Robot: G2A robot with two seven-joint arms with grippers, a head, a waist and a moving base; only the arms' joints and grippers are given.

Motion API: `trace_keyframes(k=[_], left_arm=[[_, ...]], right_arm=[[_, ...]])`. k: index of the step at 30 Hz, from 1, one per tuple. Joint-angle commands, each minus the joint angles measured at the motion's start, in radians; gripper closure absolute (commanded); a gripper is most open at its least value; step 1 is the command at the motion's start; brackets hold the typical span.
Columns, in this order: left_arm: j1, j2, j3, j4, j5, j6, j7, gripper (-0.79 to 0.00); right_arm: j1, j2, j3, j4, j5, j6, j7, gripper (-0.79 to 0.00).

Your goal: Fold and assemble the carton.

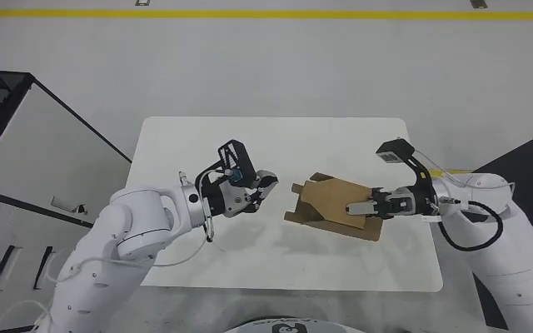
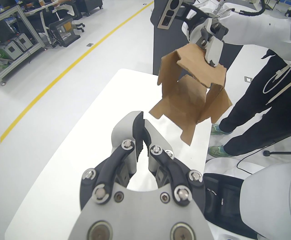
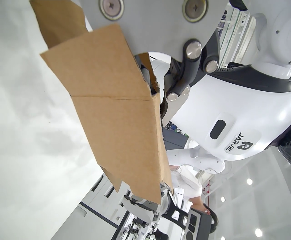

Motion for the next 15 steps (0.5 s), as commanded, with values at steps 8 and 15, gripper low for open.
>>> trace_keyframes(k=[8, 15], left_arm=[[0.035, 0.005, -0.023, -0.005, 0.026, -0.009, 0.004, 0.0], [0.047, 0.003, -0.022, 0.015, 0.002, -0.001, 0.069, 0.0]], right_arm=[[0.048, -0.002, -0.009, 0.014, 0.016, 0.009, 0.008, 0.0], [0.034, -0.011, -0.038, 0.045, 0.109, -0.001, -0.008, 0.0]])
